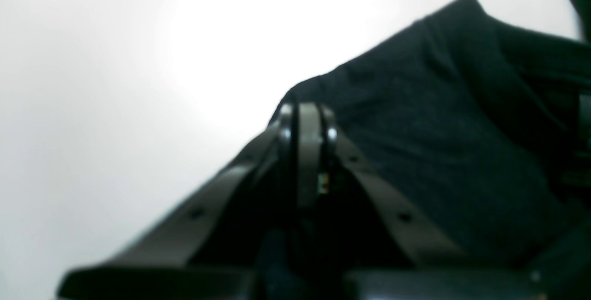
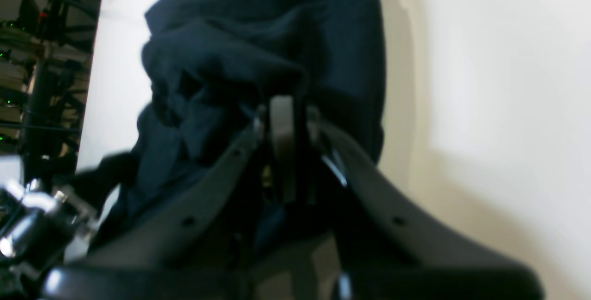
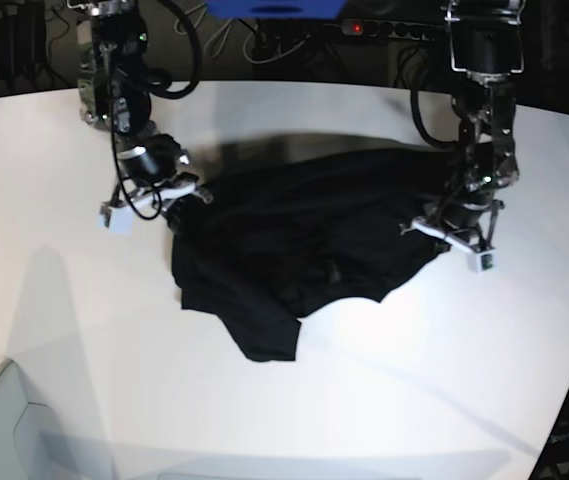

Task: Layout the t-shirt on the table in an organized manner, then fold the t-shirt properly
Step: 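Regrasp the shirt with the right gripper at a new edge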

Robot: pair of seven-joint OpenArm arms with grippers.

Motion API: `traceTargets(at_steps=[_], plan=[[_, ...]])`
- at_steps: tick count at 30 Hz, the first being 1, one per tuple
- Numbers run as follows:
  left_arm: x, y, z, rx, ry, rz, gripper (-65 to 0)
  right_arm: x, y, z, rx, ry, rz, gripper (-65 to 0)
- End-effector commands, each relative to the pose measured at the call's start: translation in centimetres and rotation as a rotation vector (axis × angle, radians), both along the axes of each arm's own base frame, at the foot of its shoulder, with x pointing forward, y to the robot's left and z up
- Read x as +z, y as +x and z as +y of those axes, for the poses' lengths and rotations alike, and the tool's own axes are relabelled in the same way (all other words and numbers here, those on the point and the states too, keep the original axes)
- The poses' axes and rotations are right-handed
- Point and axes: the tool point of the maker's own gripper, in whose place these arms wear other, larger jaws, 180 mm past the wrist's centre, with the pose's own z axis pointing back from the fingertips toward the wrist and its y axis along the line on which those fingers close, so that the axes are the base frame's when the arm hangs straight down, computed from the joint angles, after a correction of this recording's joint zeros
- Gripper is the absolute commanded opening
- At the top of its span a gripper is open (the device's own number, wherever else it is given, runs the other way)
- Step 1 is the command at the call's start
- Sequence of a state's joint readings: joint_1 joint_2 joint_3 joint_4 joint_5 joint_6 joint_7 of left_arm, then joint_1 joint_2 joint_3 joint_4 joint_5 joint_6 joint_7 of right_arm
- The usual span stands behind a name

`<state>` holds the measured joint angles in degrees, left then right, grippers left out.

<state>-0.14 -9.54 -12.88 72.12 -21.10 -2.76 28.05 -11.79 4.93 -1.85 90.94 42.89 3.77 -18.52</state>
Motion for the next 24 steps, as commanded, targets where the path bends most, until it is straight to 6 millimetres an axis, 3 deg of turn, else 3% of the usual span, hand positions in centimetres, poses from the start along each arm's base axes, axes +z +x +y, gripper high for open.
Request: traceTargets(at_steps=[1, 4, 6, 11, 16, 24], plan=[[-1.8, -2.6, 1.9, 0.057, 0.029, 0.116, -64.8, 1.7, 1.3, -0.4, -0.007, 0.000, -0.065, -65.0], [-1.1, -4.3, 3.8, 0.136, 0.020, 0.095, -64.8, 2.4, 2.6, -0.4, -0.008, 0.000, -0.089, -65.0], [-0.7, -5.1, 3.9, 0.149, 0.020, 0.086, -64.8, 2.5, 3.4, -0.4, -0.008, 0.000, -0.096, -65.0], [0.3, -7.1, 3.6, 0.134, 0.043, 0.070, -64.8, 1.0, 4.0, -0.7, -0.017, 0.001, -0.058, -65.0], [1.1, -8.3, 2.3, 0.127, 0.032, 0.052, -64.8, 0.7, 3.9, -0.5, -0.018, 0.007, -0.050, -65.0], [1.5, -8.6, 1.1, 0.121, 0.014, 0.040, -64.8, -0.3, 3.1, 0.4, 0.038, 0.016, 0.023, -62.5]])
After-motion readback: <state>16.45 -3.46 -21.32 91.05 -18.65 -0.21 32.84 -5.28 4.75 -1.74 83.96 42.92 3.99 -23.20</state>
